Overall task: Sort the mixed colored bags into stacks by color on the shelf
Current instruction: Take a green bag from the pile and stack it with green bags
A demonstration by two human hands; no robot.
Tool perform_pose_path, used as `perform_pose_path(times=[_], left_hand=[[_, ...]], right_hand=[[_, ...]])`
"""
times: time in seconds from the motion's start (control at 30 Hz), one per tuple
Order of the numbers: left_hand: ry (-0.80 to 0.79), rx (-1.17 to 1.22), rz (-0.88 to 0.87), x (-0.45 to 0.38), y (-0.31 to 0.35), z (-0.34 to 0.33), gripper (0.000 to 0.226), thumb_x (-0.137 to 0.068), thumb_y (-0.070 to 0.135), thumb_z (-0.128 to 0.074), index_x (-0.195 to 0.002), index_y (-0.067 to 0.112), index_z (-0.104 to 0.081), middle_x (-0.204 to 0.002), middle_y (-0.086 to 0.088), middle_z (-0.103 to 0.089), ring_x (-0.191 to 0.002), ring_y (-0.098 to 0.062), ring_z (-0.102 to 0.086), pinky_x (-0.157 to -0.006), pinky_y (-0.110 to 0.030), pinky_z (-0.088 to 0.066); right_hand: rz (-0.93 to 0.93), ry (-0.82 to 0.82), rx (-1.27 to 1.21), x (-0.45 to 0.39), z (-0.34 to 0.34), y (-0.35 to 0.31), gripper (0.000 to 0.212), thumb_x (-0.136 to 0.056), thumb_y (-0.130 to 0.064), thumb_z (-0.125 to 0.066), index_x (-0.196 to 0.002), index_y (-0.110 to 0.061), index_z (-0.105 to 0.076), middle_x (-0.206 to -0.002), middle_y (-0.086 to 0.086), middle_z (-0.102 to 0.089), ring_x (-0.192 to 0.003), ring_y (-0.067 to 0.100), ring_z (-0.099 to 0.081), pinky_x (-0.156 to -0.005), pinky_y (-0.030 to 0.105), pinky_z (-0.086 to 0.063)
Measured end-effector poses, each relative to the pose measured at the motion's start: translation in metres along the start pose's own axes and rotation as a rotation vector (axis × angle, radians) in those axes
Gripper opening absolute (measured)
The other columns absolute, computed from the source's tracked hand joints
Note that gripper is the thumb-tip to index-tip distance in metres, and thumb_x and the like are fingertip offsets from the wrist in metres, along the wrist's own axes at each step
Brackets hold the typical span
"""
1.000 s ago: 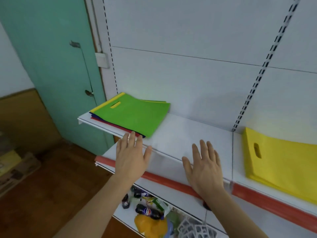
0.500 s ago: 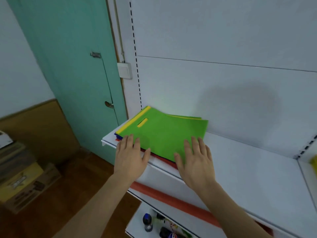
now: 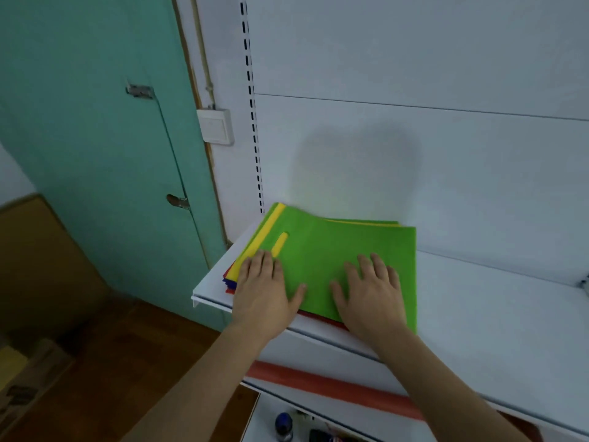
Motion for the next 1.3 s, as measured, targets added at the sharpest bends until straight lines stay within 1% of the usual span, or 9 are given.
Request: perform_pose_path(times=[0.27,0.37,0.47,0.6,0.73,0.83,0.93,1.1,1.3], left_hand=[[0.03,0.07,-0.149,-0.003,0.015,0.002,0.074,-0.101,0.064,-0.027,-0.144,0.012,-0.056,-0.146,-0.012,-0.057,-0.144,-0.038,-0.036,-0.123,-0.057,-0.02],[0.004,0.124,-0.127,-0.006,0.01,0.006,0.083,-0.095,0.073,-0.025,-0.143,0.013,-0.057,-0.146,-0.009,-0.055,-0.148,-0.045,-0.029,-0.124,-0.062,-0.017],[-0.017,0.103,-0.166,-0.009,0.011,0.007,0.077,-0.096,0.072,-0.026,-0.142,0.018,-0.057,-0.146,-0.008,-0.056,-0.148,-0.047,-0.029,-0.123,-0.066,-0.012],[-0.033,0.131,-0.191,-0.004,0.019,0.013,0.063,-0.101,0.061,-0.037,-0.148,0.02,-0.045,-0.15,-0.013,-0.05,-0.146,-0.045,-0.035,-0.122,-0.067,-0.015],[-0.017,0.148,-0.2,-0.001,0.024,0.015,0.055,-0.103,0.055,-0.039,-0.146,0.022,-0.047,-0.153,-0.01,-0.044,-0.144,-0.039,-0.037,-0.121,-0.067,-0.016],[-0.019,0.174,-0.195,-0.004,0.021,0.016,0.055,-0.102,0.058,-0.041,-0.144,0.023,-0.05,-0.158,-0.009,-0.038,-0.145,-0.038,-0.035,-0.119,-0.065,-0.022],[-0.016,0.187,-0.2,-0.007,0.016,0.018,0.063,-0.097,0.069,-0.038,-0.136,0.025,-0.058,-0.162,-0.01,-0.035,-0.146,-0.039,-0.034,-0.116,-0.061,-0.03],[0.018,0.221,-0.152,-0.009,0.01,0.024,0.09,-0.094,0.083,-0.012,-0.128,0.023,-0.069,-0.16,-0.013,-0.04,-0.147,-0.037,-0.034,-0.114,-0.056,-0.034],[-0.042,0.129,-0.185,-0.005,0.014,0.01,0.082,-0.097,0.077,-0.019,-0.148,0.02,-0.048,-0.161,-0.015,-0.041,-0.15,-0.038,-0.03,-0.122,-0.057,-0.024]], right_hand=[[-0.46,0.003,0.084,0.031,0.003,0.027,0.056,-0.098,-0.065,-0.042,-0.121,-0.02,-0.066,-0.133,0.011,-0.058,-0.131,0.035,-0.048,-0.105,0.048,-0.044],[-0.589,-0.017,0.031,0.036,0.006,0.039,0.068,-0.094,-0.074,-0.042,-0.128,-0.017,-0.057,-0.126,0.012,-0.057,-0.119,0.037,-0.054,-0.094,0.047,-0.052],[-0.637,-0.008,-0.073,0.036,0.007,0.046,0.078,-0.092,-0.074,-0.052,-0.142,-0.014,-0.047,-0.128,0.016,-0.059,-0.12,0.04,-0.054,-0.096,0.048,-0.051],[-0.629,0.111,-0.305,0.032,0.008,0.058,0.071,-0.092,-0.044,-0.07,-0.15,-0.012,-0.042,-0.129,0.02,-0.057,-0.117,0.044,-0.056,-0.098,0.05,-0.049],[-0.762,0.189,-0.597,0.026,0.009,0.082,0.075,-0.087,-0.022,-0.07,-0.155,-0.014,-0.04,-0.126,0.016,-0.065,-0.115,0.04,-0.062,-0.089,0.043,-0.049],[-0.784,0.077,-0.681,0.015,0.008,0.093,0.039,-0.087,-0.025,-0.073,-0.122,-0.008,-0.068,-0.106,0.011,-0.075,-0.1,0.034,-0.069,-0.077,0.038,-0.051],[-0.733,0.024,-0.681,0.01,0.01,0.098,0.007,-0.083,-0.021,-0.073,-0.083,-0.014,-0.071,-0.079,0.007,-0.072,-0.076,0.028,-0.068,-0.067,0.039,-0.057],[-0.696,0.157,-0.523,0.015,0.015,0.116,0.007,-0.084,-0.018,-0.066,-0.08,-0.02,-0.063,-0.071,0.002,-0.065,-0.068,0.022,-0.059,-0.055,0.03,-0.039],[-0.758,0.057,-0.554,0.02,0.001,0.13,0.005,-0.083,-0.013,-0.064,-0.082,-0.009,-0.062,-0.074,0.01,-0.065,-0.07,0.028,-0.061,-0.058,0.032,-0.042]])
Point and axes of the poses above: each hand's wrist, its own x-axis away from the middle knuckle, its own z-axis out of the back of the hand, y = z × x, the point moved 4 cm from there along -x, towards the middle knuckle
